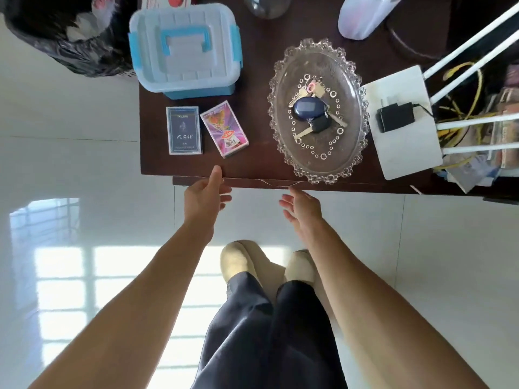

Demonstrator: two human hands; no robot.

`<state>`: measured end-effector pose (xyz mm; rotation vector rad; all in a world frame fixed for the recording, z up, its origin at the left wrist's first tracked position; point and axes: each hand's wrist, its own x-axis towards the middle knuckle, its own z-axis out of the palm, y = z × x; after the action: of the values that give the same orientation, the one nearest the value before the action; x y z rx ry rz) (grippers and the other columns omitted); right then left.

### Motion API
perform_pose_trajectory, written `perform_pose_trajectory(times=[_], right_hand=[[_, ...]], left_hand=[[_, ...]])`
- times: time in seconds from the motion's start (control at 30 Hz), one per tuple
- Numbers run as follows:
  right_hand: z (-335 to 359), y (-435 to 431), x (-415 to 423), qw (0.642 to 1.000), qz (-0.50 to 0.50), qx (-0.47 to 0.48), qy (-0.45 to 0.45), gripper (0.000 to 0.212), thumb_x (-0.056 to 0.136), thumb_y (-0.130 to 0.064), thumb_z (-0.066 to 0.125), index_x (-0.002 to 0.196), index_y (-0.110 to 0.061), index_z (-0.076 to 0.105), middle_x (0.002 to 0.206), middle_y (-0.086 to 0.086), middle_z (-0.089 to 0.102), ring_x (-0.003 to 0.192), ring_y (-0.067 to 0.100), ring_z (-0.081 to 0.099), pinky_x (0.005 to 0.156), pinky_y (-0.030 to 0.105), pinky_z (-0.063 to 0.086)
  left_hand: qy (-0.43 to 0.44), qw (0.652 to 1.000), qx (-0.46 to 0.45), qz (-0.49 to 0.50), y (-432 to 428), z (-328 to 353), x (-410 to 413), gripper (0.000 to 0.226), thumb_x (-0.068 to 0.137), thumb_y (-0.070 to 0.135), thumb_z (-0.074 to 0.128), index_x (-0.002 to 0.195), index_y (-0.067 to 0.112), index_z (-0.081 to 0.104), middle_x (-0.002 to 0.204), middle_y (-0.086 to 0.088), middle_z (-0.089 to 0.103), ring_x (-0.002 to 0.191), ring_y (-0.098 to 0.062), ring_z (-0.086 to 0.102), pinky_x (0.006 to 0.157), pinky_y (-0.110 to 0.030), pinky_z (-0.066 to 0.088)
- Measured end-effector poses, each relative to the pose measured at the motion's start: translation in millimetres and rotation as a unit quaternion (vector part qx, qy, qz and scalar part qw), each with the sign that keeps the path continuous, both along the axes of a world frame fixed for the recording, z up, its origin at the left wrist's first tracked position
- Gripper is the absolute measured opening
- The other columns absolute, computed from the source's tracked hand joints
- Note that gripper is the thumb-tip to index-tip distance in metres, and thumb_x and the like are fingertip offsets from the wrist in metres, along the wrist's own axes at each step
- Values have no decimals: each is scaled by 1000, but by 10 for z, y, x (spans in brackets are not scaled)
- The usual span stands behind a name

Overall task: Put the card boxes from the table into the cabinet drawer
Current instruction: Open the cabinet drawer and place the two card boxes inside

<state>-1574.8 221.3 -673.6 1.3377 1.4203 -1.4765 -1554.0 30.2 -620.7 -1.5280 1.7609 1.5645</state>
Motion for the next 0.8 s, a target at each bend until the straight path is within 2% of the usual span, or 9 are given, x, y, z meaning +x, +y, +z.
perform_pose_trajectory(times=[0.07, 0.17, 0.23, 0.37, 0.63, 0.8], right_hand=[[-186, -78, -112, 1000, -13, -9, 14, 20, 101, -19, 60, 119, -11, 61, 104, 8, 72, 85, 19, 72, 69, 29, 49], [-344, -144, -138, 999, 32, 29, 12, 15, 100, -19, 59, 113, -13, 64, 81, 1, 73, 59, 10, 68, 62, 26, 44], [-375, -164, -130, 999, 28, 40, 12, 10, 99, -18, 58, 106, -14, 64, 71, -1, 72, 50, 8, 65, 58, 24, 41], [-360, -178, -144, 999, 12, 41, 12, 7, 97, -15, 57, 95, -14, 64, 67, -1, 71, 52, 10, 65, 56, 23, 38], [-328, -137, 40, 999, 9, 46, 9, 18, 98, -14, 55, 81, -16, 62, 71, 0, 74, 61, 14, 69, 60, 26, 46], [-285, -72, 163, 999, 16, 29, -9, 11, 100, -17, 58, 94, -13, 66, 75, 0, 76, 67, 13, 72, 61, 27, 50]], left_hand=[[1, 1000, 3, -6, -4, -106, 23, 40, 89, 58, 56, 88, 20, 70, 89, -1, 77, 78, -16, 73, 66, -27, 51], [-9, 1000, -4, -8, 25, -201, 94, 51, 84, 68, 53, 88, 20, 68, 88, -2, 75, 80, -17, 72, 67, -27, 51], [-12, 1000, 1, -3, 40, -209, 143, 53, 83, 71, 51, 91, 21, 67, 91, -3, 74, 83, -18, 71, 69, -27, 52], [-6, 999, 29, -22, 87, -217, 204, 60, 85, 69, 49, 113, 17, 64, 102, -4, 73, 91, -20, 71, 74, -28, 52], [9, 999, 41, -15, 99, -189, 221, 62, 87, 66, 50, 119, 15, 61, 101, -4, 75, 86, -19, 75, 79, -32, 56], [-13, 999, 25, -21, 156, -207, 288, 60, 90, 63, 46, 121, 12, 57, 103, -5, 75, 82, -18, 75, 72, -28, 56]])
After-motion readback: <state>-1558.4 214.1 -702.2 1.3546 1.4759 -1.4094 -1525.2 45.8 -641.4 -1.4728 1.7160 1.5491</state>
